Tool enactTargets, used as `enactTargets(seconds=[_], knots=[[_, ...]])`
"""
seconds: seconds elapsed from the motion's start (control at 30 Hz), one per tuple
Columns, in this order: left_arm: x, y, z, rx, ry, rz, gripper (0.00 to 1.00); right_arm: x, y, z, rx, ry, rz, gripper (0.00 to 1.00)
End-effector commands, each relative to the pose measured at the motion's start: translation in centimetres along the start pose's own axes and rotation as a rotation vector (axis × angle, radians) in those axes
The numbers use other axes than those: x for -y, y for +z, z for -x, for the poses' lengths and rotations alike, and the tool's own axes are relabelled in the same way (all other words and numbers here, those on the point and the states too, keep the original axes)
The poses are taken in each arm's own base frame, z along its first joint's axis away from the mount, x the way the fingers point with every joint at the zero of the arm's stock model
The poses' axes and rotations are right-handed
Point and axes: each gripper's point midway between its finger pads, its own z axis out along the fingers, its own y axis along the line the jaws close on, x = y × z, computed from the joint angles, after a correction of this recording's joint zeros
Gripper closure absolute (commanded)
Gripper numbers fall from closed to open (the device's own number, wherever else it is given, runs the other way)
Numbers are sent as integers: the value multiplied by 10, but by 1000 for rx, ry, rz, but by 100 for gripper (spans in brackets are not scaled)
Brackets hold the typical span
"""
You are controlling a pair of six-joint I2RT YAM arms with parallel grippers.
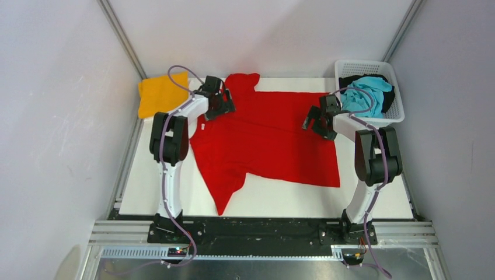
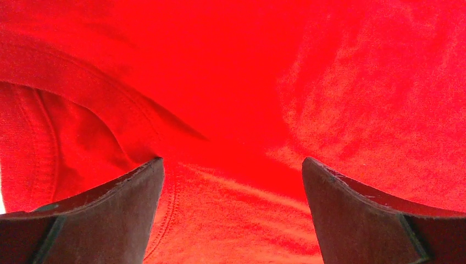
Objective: Fold and stack the t-shirts
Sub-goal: Flatten out the tshirt
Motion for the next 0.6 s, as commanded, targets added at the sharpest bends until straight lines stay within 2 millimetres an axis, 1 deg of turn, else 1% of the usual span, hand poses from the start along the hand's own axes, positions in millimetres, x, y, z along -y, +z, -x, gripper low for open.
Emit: enactTargets(seconds=[0.0,0.03,0.07,0.1,0.13,0.17,0.2,0.23,0.27,0.3,0.33,0.37,0.4,0.43,0.47,0.5,0.53,0.57], knots=[[11,-22,26,36,35,-42,0,-11,-22,25,61,-39,27,1],[13,-28,27,42,43,-48,0,-16,-28,26,65,-47,44,1],[19,-45,35,73,48,-67,0,-27,-43,30,93,-70,76,1],[23,-61,36,91,57,-78,0,-32,-51,29,103,-90,87,1],[23,-69,37,104,62,-71,0,-48,-67,28,126,-131,122,1],[26,-84,30,113,75,-78,0,-55,-82,27,144,-152,148,1],[24,-91,28,124,80,-64,0,-70,-90,15,139,-193,186,1],[23,-104,17,126,88,-60,0,-79,-102,3,125,-210,240,1],[18,-110,13,135,86,-38,0,-95,-110,-12,103,-228,299,1],[11,-118,-3,127,77,-20,0,-109,-123,-30,74,-230,404,1],[7,-122,-10,120,57,-17,0,-135,-138,-51,37,-261,546,1],[-2,-129,-28,105,50,-17,0,-142,-146,-81,-21,-264,608,1],[-4,-132,-37,95,27,-26,0,-151,-153,-102,-61,-275,697,1],[-11,-136,-59,67,21,-51,0,-166,-168,-124,-97,-292,768,1],[-11,-137,-70,54,0,-70,0,-176,-177,-140,-119,-312,840,1],[-16,-143,-89,47,-11,-106,0,-188,-188,-161,-151,-339,893,1],[-15,-143,-104,24,-24,-131,0,-198,-195,-170,-152,-356,946,1],[-18,-146,-121,12,-32,-165,0,-205,-201,-189,-188,-376,974,1]])
